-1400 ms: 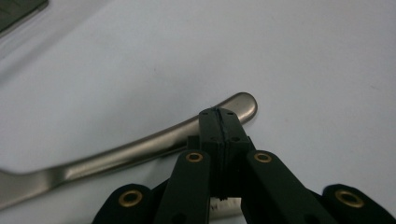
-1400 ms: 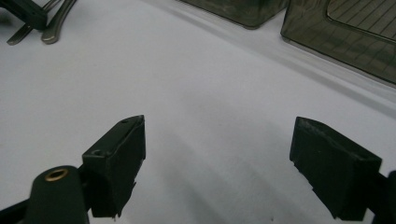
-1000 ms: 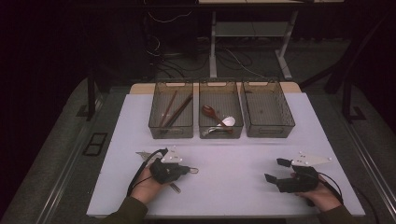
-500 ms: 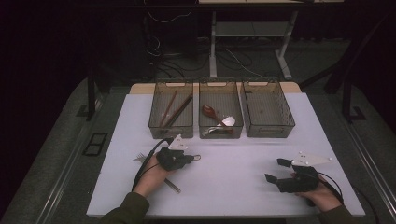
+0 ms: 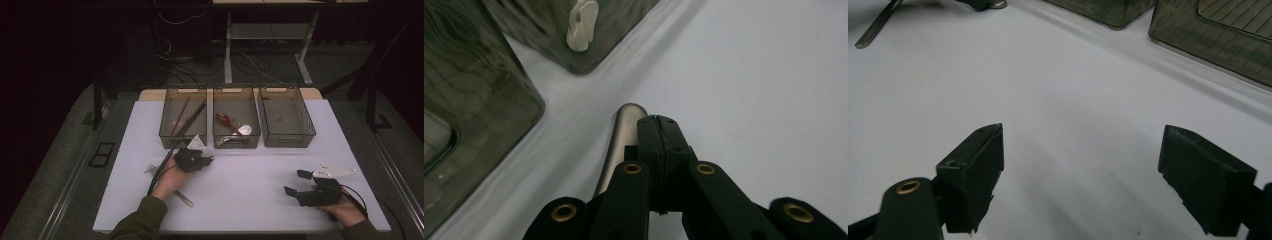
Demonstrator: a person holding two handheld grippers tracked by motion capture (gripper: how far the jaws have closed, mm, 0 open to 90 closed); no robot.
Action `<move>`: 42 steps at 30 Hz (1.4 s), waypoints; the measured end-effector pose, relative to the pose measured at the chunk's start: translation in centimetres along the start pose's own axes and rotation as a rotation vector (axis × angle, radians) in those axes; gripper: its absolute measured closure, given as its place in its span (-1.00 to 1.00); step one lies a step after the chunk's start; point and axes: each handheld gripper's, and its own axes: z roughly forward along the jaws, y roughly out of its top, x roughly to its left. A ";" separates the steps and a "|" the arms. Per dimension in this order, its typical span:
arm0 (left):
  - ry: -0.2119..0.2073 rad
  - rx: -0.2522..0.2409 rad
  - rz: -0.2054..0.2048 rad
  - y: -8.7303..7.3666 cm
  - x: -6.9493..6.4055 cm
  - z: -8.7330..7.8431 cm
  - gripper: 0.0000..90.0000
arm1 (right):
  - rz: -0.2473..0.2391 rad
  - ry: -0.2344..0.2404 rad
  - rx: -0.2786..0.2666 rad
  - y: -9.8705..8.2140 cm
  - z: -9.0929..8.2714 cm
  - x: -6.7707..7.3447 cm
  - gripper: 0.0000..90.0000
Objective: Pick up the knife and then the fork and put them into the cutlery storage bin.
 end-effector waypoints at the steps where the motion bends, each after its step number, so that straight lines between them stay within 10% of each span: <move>1: 0.003 -0.007 0.001 0.1 0.0 -0.1 0.98 | 0.000 -0.001 -0.001 0.0 0.0 0.0 -0.60; 8: -0.047 -0.070 -0.021 -0.2 0.8 -2.8 0.75 | -0.003 0.003 -0.002 -0.1 -0.1 0.0 -0.60; 16: -0.010 -0.049 0.002 -2.9 3.1 -6.1 0.32 | -0.008 0.006 0.004 -0.1 0.0 0.1 -0.60; 24: -0.049 -0.033 0.005 -3.7 4.3 -5.1 0.39 | -0.018 0.012 0.014 -0.1 0.2 0.2 -0.60; 42: -0.115 0.021 0.149 -3.3 4.6 -3.5 0.72 | -0.017 0.021 0.023 -0.1 0.4 0.3 -0.60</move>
